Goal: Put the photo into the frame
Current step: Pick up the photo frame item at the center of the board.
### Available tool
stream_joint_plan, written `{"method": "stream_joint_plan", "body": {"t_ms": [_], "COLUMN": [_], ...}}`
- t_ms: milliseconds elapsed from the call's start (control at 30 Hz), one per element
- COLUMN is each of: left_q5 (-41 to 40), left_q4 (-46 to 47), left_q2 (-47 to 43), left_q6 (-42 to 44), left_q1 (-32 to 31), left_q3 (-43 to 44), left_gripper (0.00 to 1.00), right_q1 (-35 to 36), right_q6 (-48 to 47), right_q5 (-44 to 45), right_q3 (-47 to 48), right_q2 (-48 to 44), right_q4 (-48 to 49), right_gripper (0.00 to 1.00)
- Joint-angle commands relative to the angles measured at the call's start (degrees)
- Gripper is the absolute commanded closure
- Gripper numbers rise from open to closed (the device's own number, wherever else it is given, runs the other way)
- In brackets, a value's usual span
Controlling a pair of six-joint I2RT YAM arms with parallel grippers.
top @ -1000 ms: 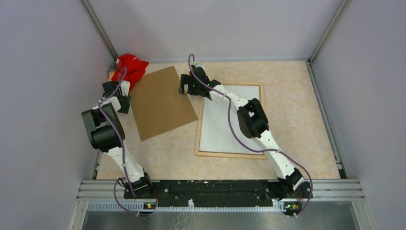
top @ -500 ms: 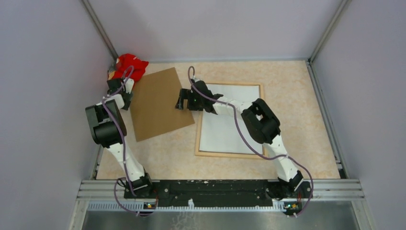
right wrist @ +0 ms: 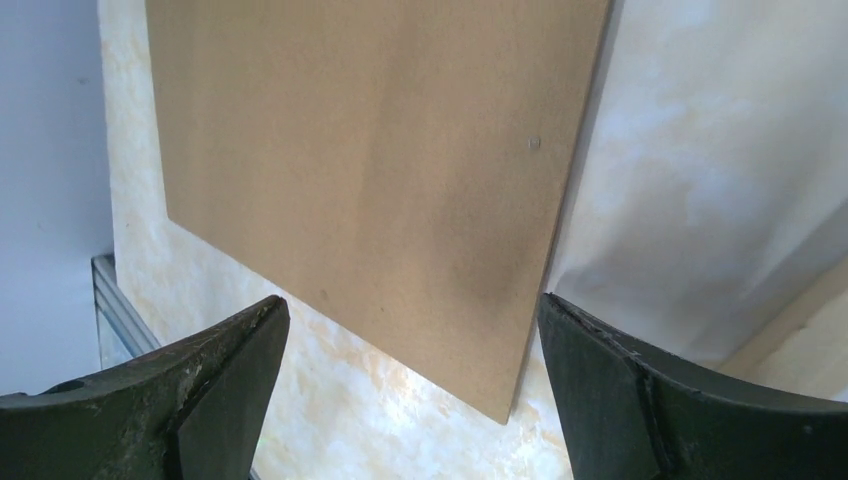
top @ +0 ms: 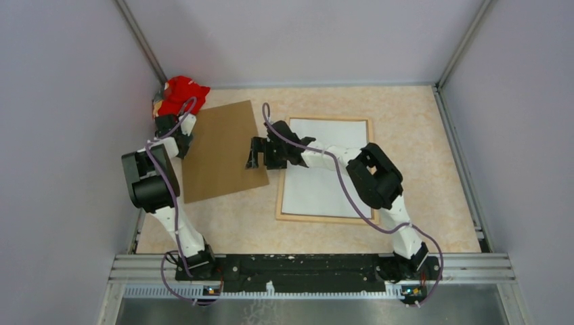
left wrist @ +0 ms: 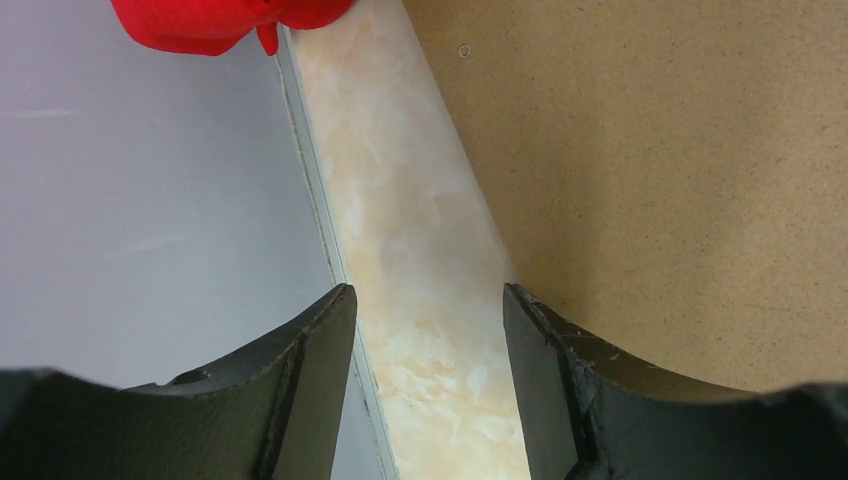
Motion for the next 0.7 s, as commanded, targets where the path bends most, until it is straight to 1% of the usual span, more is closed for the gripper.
{"method": "stream_joint_plan", "body": {"t_ms": [0, 100, 233, 367, 400, 500, 667], "left_q5": [7.40, 9.36, 9.61, 5.80, 3.44, 1.59, 2.03], "left_q4": [-15.85, -17.53, -19.04, -16.36, -15.28, -14.31, -18.80], "left_q2": [4.45, 3.39, 2.22, 2.36, 2.76, 5.03, 9.52], "left_q6": [-1.01, -1.43, -2.06, -3.01, -3.20, -4.43, -5.64], "left_q1": [-0.76, 0.83, 3.53, 4.67, 4.76, 4.66, 2.59], "left_q3": [-6.03, -4.35, -0.43, 0.91, 0.87, 2.04, 5.08], "left_gripper": [0.35, 0.35, 0.34, 0.34, 0.34, 0.34, 0.34], "right_q1": [-2.62, -4.18, -6.22, -6.78, -6.75, -6.73, -6.45], "right_q6": [-3.02, -4.37, -4.95, -4.95, -4.77, -3.67, -1.53], "right_q5": [7.27, 11.00, 12.08, 10.43, 9.65, 8.26, 5.33], "right_q3": [10.03, 15.67, 24.57, 33.63, 35.11, 36.10, 34.36], "right_q2": [1.25, 4.38, 11.80, 18.96, 20.23, 21.89, 22.29], "right_q4": [-8.41, -10.67, -13.48, -16.27, -16.32, -15.18, -12.46], "right_gripper": [0.06, 0.04, 0.03, 0.03, 0.03, 0.03, 0.03]}}
